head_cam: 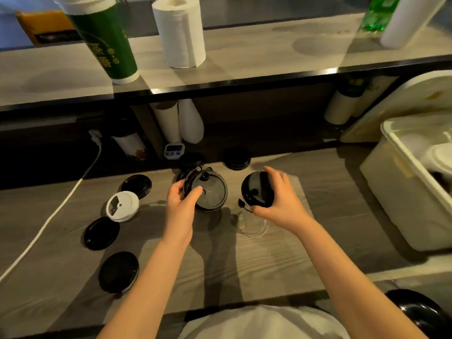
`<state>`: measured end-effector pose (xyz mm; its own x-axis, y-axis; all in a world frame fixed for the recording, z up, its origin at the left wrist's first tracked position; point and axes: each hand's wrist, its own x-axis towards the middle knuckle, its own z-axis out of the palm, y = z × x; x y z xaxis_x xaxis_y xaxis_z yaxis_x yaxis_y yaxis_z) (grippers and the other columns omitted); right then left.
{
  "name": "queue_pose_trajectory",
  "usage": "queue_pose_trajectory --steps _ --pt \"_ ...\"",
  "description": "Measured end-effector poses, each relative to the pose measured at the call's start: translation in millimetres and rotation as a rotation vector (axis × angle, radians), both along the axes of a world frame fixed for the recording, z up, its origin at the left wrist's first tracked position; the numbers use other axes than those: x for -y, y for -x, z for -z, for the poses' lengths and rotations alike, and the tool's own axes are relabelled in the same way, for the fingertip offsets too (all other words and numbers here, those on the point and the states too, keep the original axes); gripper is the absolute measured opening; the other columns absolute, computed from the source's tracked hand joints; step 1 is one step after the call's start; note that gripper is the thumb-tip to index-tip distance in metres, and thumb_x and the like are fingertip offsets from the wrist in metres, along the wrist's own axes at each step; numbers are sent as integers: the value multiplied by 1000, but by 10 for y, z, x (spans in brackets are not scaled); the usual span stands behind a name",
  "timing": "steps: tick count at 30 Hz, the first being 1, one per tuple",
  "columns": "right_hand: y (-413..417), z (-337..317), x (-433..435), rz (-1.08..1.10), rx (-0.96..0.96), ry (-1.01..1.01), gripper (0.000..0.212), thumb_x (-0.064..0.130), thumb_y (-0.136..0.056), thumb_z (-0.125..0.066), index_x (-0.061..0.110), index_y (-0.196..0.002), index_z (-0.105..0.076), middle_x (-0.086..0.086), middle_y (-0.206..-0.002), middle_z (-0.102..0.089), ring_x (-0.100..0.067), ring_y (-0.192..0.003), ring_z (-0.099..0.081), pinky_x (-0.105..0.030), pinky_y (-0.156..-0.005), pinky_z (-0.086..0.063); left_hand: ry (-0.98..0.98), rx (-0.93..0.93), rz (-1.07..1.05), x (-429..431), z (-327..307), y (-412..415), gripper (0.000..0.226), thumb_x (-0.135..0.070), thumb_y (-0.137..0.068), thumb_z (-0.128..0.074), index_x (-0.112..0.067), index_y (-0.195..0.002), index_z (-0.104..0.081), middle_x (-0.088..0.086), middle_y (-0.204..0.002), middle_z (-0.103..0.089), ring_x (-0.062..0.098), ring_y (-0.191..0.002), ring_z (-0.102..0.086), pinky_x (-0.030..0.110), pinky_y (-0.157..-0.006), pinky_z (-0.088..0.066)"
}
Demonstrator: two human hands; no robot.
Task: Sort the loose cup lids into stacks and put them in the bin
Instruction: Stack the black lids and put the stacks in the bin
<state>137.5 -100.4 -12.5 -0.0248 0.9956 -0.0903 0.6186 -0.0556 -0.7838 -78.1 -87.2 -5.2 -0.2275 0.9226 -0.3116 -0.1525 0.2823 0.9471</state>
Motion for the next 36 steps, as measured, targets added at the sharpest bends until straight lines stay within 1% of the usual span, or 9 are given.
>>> queue_pose_trajectory --steps 6,9,13,16,19,23,26,32,36 --pt "-754 -333 236 208 -20 -119 90 30 -68 -81 32 -137 -23 9 -137 -30 -9 -127 -33 -30 -105 -37 -48 9 150 -56 -194 -817 39 -14 -85 -63 -15 -122 -52 4 -115 -64 20 -109 -60 41 -100 -46" --pt "-1188 -482 354 296 -27 -151 85 29 -68 -81 32 -132 -25 6 -134 -35 -13 -125 -38 -34 -104 -40 -57 38 222 -44 -287 -1309 32 -12 -86 -61 -21 -116 -54 1 -115 -63 18 -110 -58 35 -96 -45" --pt "-1780 -663 507 398 -43 -172 75 28 -70 -80 36 -122 -26 9 -127 -35 -10 -119 -38 -28 -98 -38 -64 64 297 -40 -424 -1975 26 -10 -87 -60 -27 -106 -54 -3 -111 -62 15 -108 -59 34 -96 -47" --pt "-2211 -762 591 464 -66 -177 70 26 -73 -78 37 -118 -26 11 -124 -33 -7 -116 -36 -23 -92 -32 -50 63 338 -65 -488 -2436 24 -11 -88 -60 -31 -100 -54 -7 -107 -61 11 -105 -58 35 -96 -47" --pt "-2641 -799 655 520 -88 -185 68 23 -73 -78 35 -117 -28 10 -123 -35 -9 -114 -38 -25 -91 -34 -41 47 367 -88 -527 -2849 28 -12 -87 -61 -22 -113 -55 -4 -112 -61 15 -110 -57 40 -100 -46" --pt "-3183 -739 672 554 -28 -104 66 25 -73 -78 37 -115 -29 10 -120 -38 -13 -108 -41 -29 -86 -35 -57 54 376 -100 -570 -3271 24 -10 -87 -61 -25 -105 -56 -3 -109 -63 18 -109 -59 38 -98 -47" --pt "-3499 -619 615 487 149 -35 69 28 -70 -79 33 -119 -31 12 -117 -36 -15 -111 -43 -32 -89 -39 -56 60 365 -107 -565 -3458 29 -10 -87 -61 -20 -113 -53 -1 -111 -62 18 -109 -59 38 -97 -48" --pt "-3744 -416 461 100 467 2 75 37 -65 -76 24 -128 -36 5 -126 -43 -17 -112 -46 -26 -89 -39 -31 69 291 -87 -503 -3660 35 -7 -88 -58 -12 -122 -52 4 -113 -64 20 -109 -60 44 -99 -47" --pt "-3785 -314 303 -85 617 -41 72 45 -62 -71 23 -123 -40 5 -120 -47 -18 -115 -42 -34 -104 -30 -46 66 245 -51 -512 -3720 37 -6 -88 -58 -10 -124 -50 3 -112 -64 19 -106 -61 36 -87 -51"
